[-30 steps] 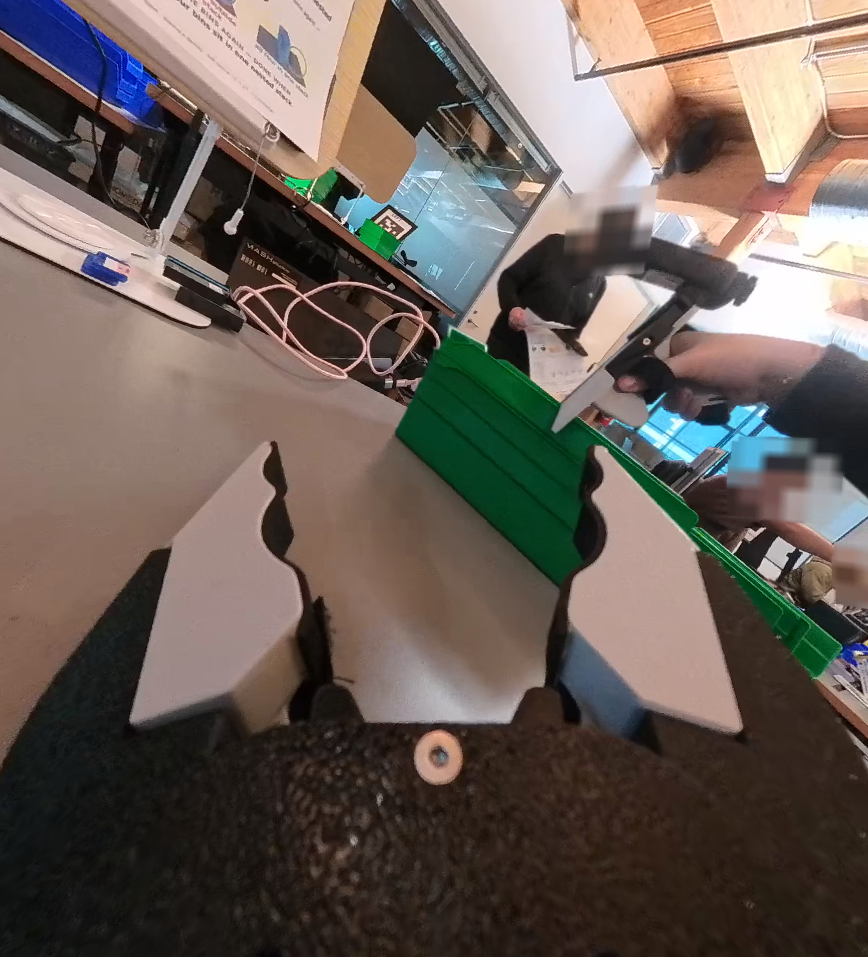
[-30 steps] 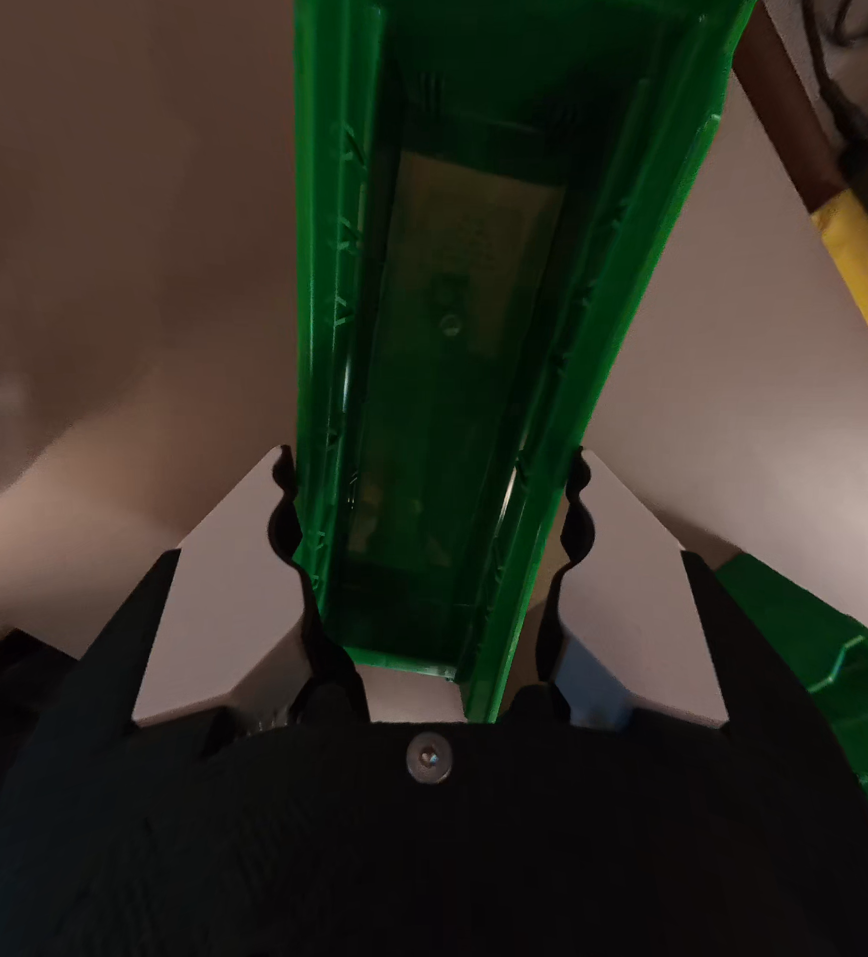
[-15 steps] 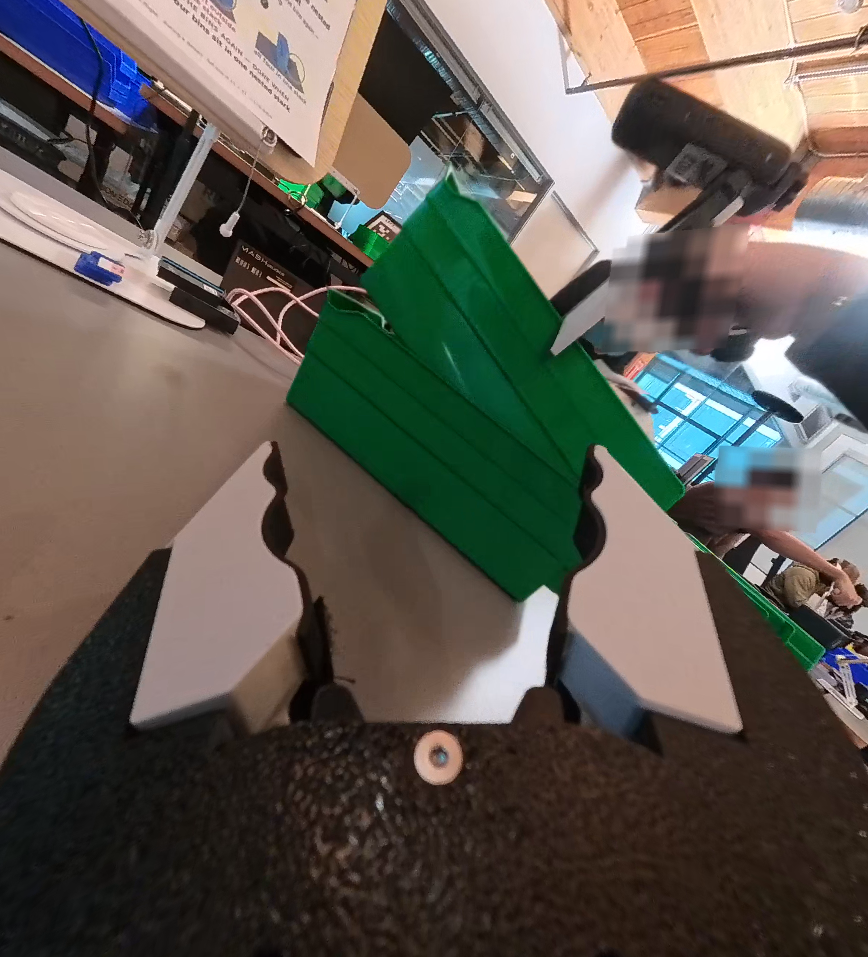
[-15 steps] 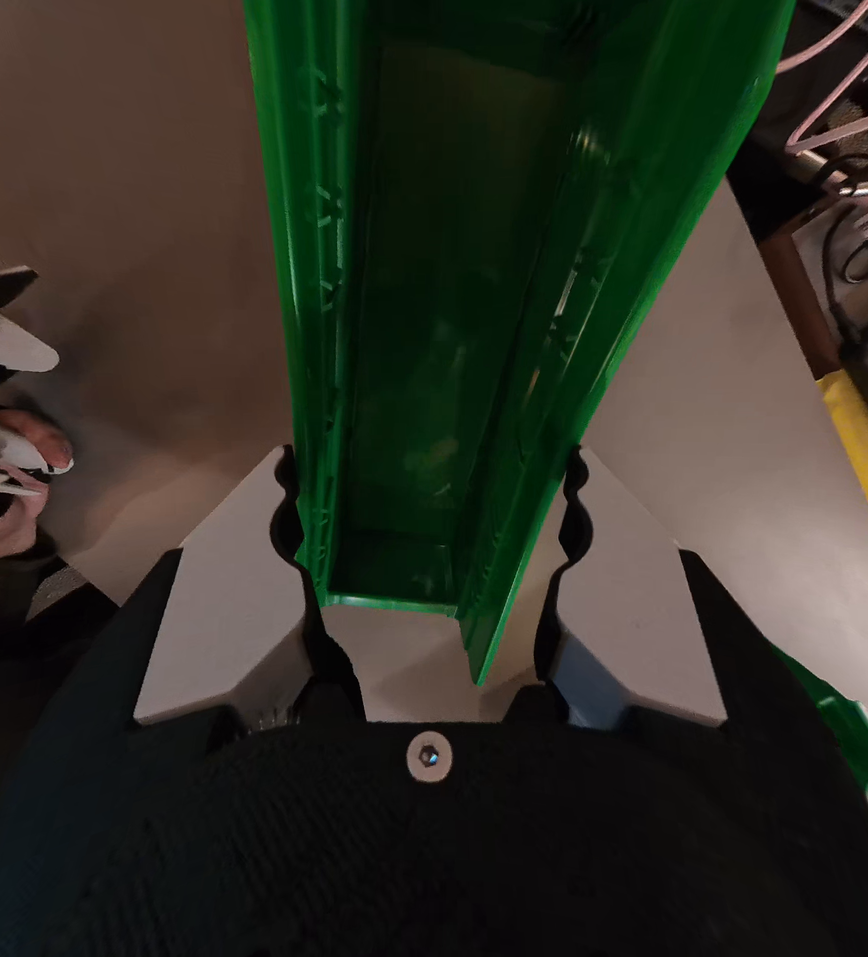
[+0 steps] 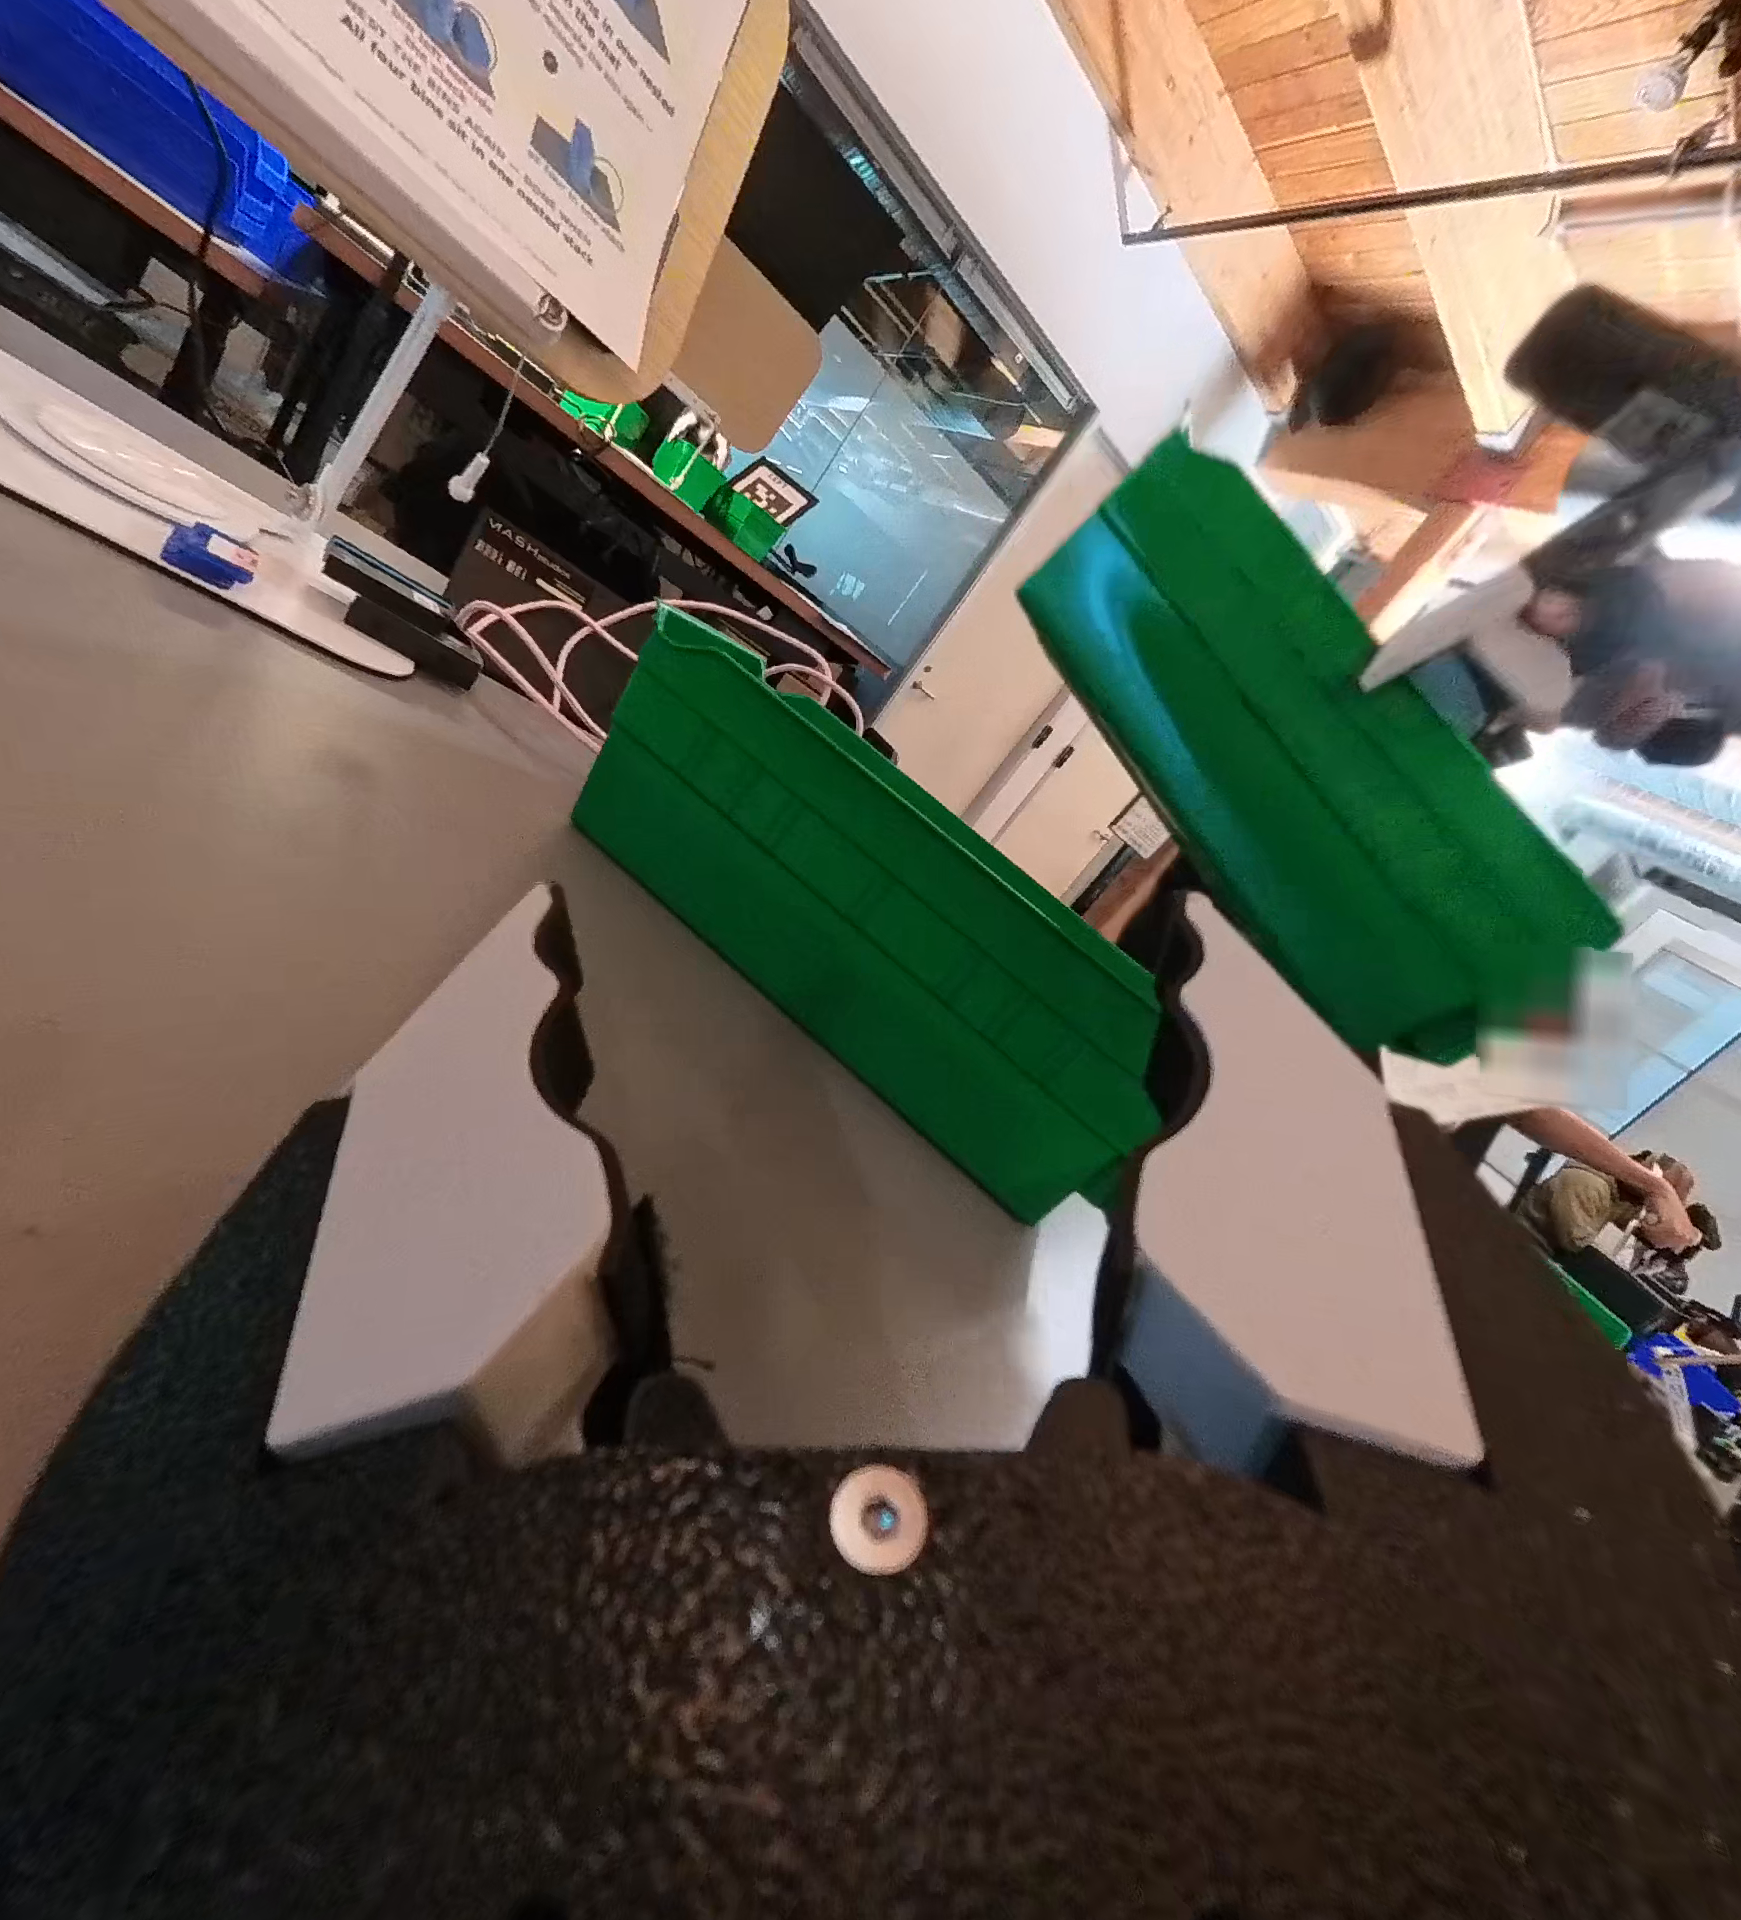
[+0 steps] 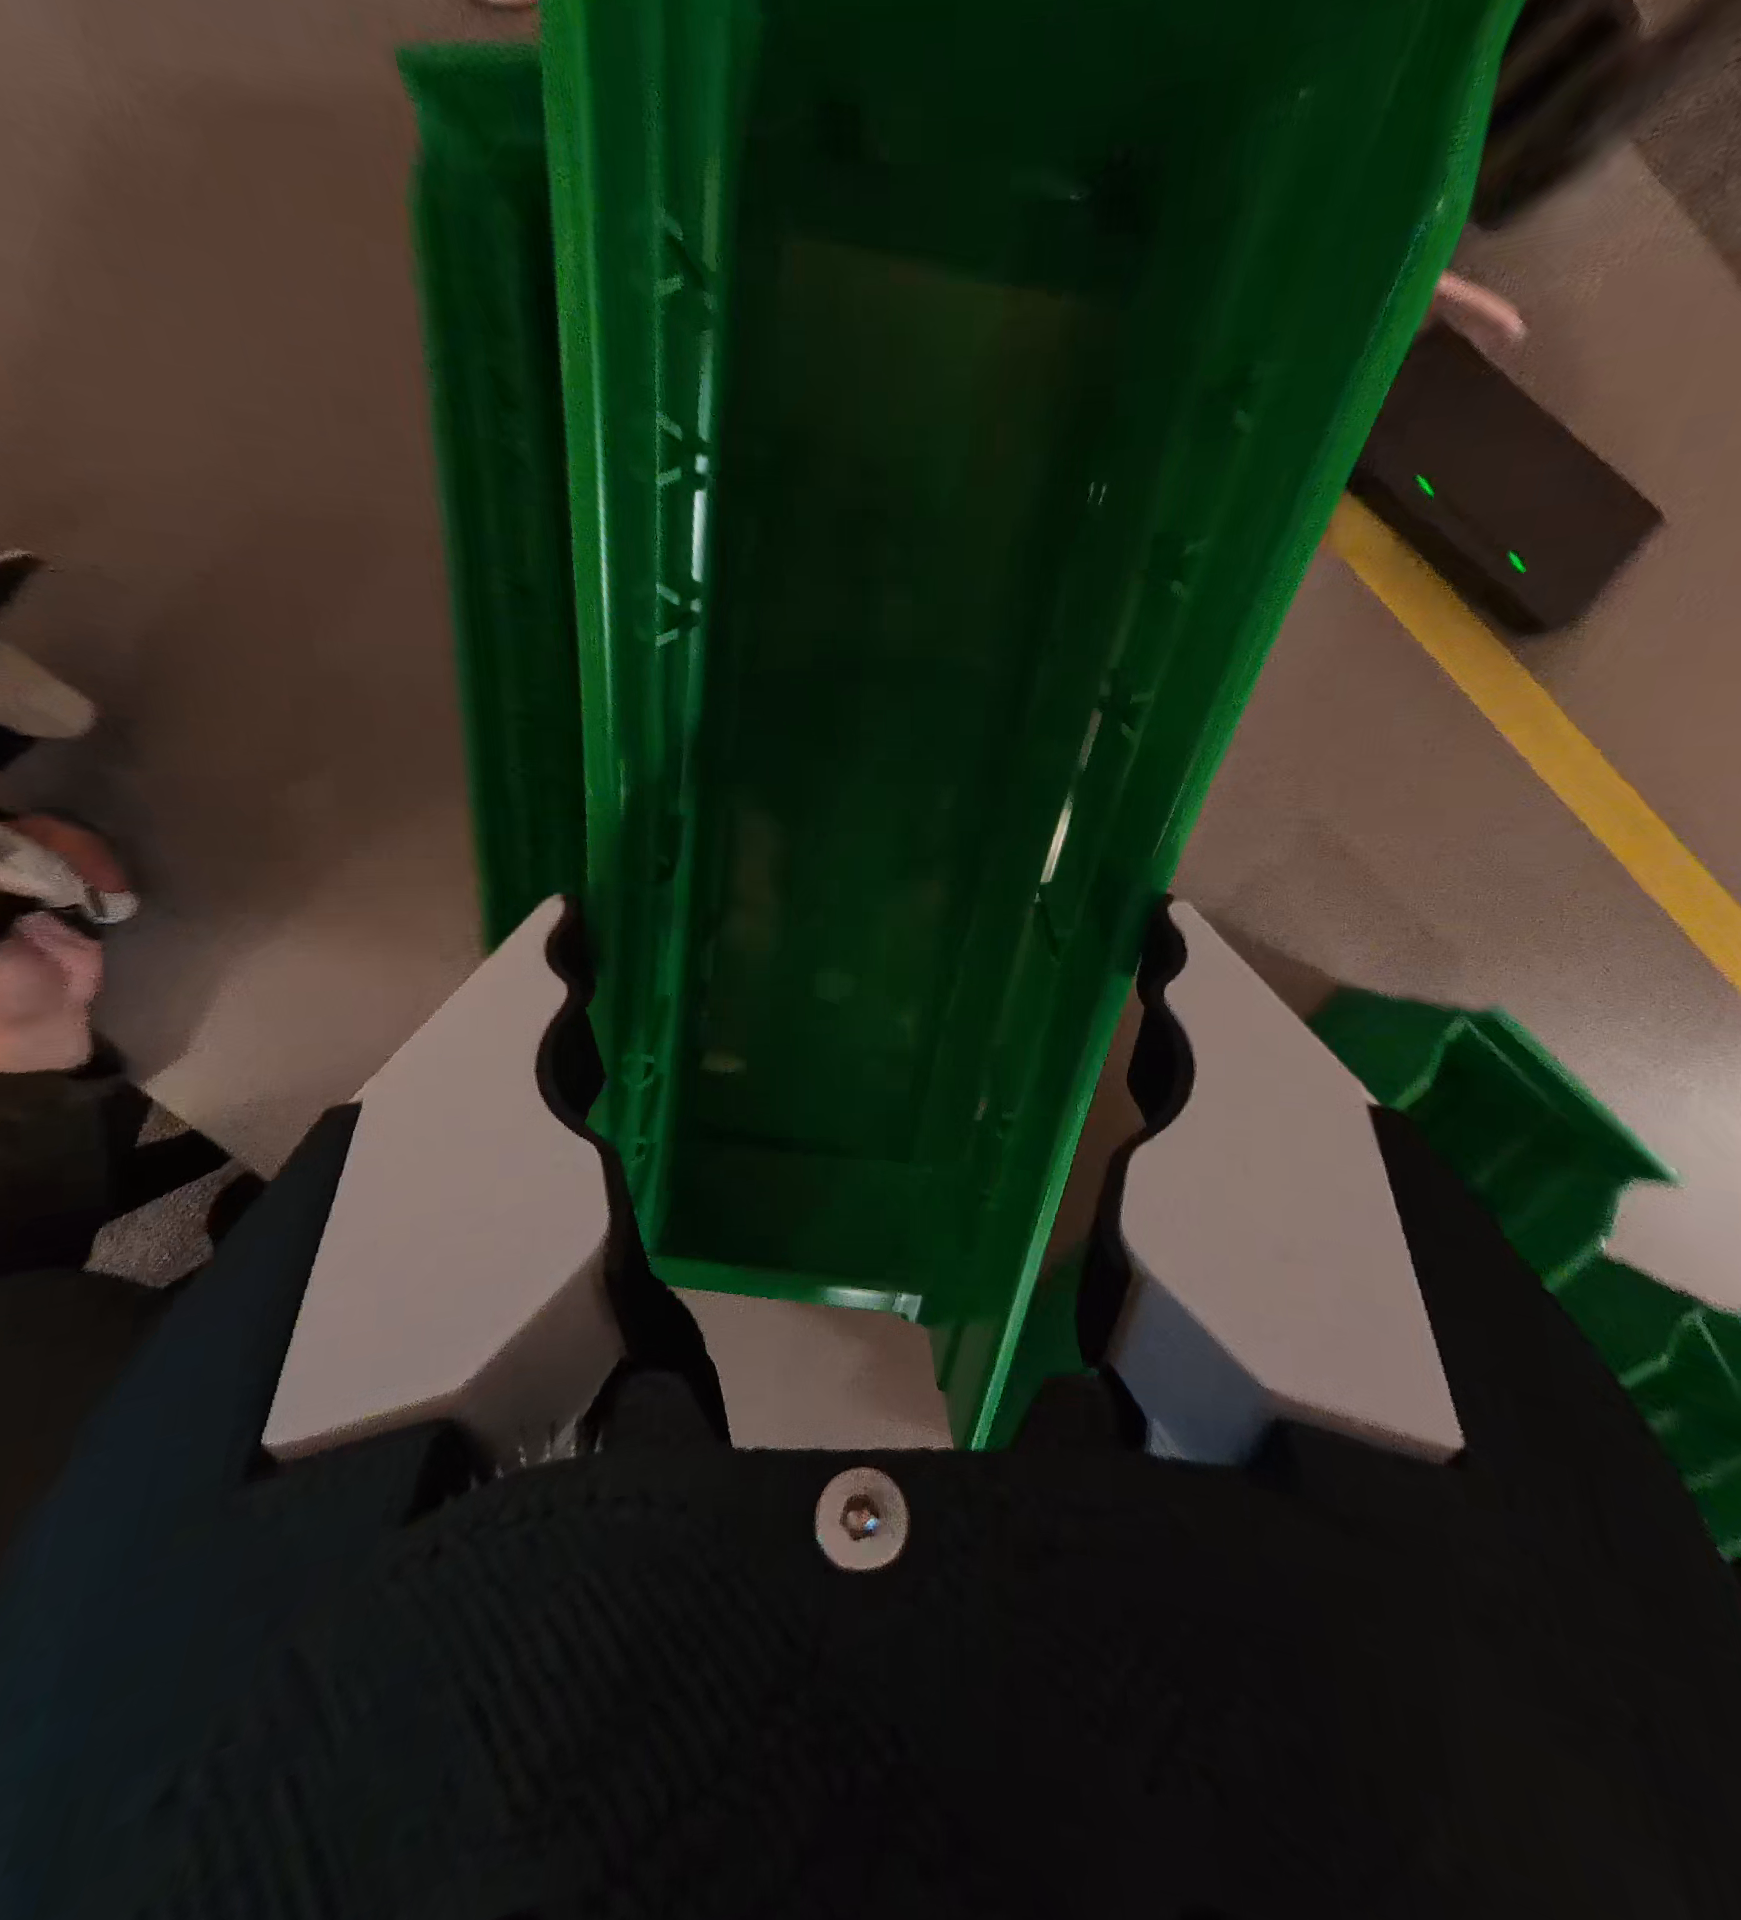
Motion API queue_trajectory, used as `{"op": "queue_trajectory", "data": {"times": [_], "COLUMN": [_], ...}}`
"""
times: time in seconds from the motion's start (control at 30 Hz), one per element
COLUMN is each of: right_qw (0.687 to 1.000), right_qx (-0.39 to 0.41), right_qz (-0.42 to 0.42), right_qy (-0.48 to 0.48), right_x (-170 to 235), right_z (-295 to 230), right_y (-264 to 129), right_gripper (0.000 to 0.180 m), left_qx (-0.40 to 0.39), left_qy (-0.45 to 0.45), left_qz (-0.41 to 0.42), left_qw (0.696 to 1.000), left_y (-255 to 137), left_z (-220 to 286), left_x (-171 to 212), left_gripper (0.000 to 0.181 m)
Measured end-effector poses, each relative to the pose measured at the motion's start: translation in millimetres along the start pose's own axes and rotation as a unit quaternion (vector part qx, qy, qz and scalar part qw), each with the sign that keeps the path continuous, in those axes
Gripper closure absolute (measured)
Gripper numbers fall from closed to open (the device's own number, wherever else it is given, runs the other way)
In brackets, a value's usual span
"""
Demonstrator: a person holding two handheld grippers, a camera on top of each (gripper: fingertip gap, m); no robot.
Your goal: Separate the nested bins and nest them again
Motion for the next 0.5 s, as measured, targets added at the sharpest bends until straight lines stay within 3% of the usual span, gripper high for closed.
{"op": "queue_trajectory", "data": {"times": [0.23,0.4,0.5], "right_qw": [0.993,0.986,0.986], "right_qx": [0.019,0.078,0.083], "right_qz": [-0.053,-0.097,-0.069], "right_qy": [0.103,0.107,0.124], "right_x": [51.5,84.7,94.7], "right_z": [79.6,99.6,107.1], "right_y": [51.1,107.7,118.1], "right_gripper": [0.075,0.072,0.065], "left_qx": [0.002,0.007,0.006], "left_qy": [-0.003,-0.002,0.005], "left_qz": [-0.002,-0.014,-0.018], "left_qw": [1.0,1.0,1.0], "left_y": [0.3,2.1,2.6], "left_z": [0.1,1.0,2.2], "left_x": [0.5,2.0,2.4], "left_gripper": [0.073,0.073,0.073]}}
Point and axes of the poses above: each gripper's, where its closed fingertips meet, y out along the fingers, x out of its underside, z = x × y across the jaws, the point moved 10 cm from there along -y, back along the fingers, and after that the axes turned 14 degrees about y, right-handed, at the moved point
